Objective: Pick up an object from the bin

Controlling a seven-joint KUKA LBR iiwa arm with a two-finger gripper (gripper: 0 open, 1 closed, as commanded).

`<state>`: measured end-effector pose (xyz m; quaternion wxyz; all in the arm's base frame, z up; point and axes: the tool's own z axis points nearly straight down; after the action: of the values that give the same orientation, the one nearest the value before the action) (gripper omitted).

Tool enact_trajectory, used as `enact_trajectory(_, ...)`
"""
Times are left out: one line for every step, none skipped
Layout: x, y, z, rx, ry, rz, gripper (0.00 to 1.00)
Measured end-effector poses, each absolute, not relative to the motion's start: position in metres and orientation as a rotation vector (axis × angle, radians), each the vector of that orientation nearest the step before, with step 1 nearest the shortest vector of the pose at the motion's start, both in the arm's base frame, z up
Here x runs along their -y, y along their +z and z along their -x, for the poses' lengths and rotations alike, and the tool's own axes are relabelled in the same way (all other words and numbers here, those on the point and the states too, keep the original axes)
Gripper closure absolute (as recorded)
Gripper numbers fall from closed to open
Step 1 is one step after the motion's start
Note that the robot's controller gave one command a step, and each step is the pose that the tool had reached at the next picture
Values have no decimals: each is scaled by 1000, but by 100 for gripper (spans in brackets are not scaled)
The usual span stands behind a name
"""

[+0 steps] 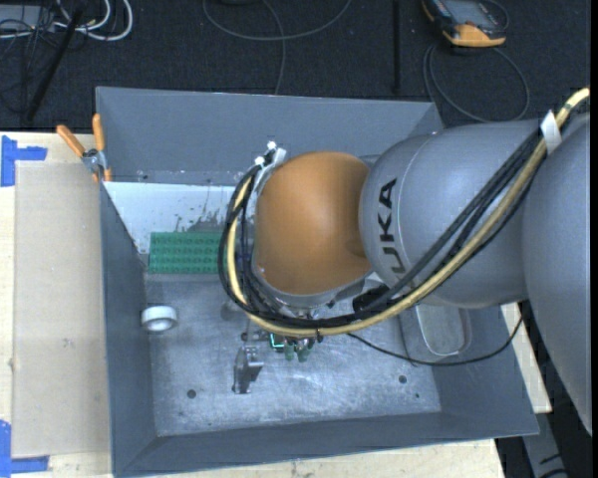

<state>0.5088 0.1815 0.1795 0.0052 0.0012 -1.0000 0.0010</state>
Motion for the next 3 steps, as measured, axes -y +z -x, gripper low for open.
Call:
enact_trajectory(-55,146,-540,3134,7,-143,0)
enact_trajectory(-37,72,-587,3095,-4,-545,0)
enact_trajectory(-35,74,-587,3093,0,-537,100)
